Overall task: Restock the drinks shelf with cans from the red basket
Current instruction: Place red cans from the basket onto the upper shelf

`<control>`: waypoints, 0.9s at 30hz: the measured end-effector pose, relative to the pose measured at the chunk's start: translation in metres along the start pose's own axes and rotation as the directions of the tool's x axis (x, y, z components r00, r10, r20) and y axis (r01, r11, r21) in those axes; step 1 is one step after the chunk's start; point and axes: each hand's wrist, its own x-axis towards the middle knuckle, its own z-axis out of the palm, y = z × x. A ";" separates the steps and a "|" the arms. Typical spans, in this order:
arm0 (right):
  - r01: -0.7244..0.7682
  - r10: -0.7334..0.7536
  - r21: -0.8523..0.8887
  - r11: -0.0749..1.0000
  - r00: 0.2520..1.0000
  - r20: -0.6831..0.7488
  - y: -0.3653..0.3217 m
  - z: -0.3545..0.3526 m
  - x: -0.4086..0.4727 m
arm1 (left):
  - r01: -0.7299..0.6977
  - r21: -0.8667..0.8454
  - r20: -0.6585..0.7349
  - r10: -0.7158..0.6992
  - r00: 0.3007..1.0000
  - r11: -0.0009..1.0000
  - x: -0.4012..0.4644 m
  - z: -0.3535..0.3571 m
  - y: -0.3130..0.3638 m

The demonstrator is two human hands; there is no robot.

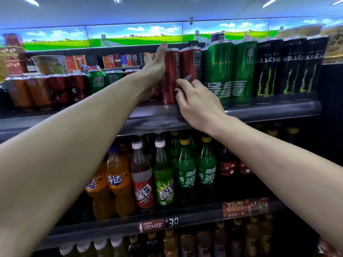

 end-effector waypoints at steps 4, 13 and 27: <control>0.174 -0.181 -0.049 0.984 0.940 -0.289 -0.010 0.008 -0.032 | -0.258 0.234 -0.024 0.271 0.962 0.937 -0.058 -0.022 0.007; 0.246 -0.194 0.360 0.900 0.965 -0.174 -0.069 0.081 -0.163 | -0.493 0.483 -0.095 0.603 0.792 0.724 -0.217 -0.080 -0.143; -0.741 0.334 0.112 0.662 0.426 0.841 -0.076 0.313 -0.488 | 0.288 0.654 0.176 -0.511 0.842 0.700 -0.432 -0.088 -0.521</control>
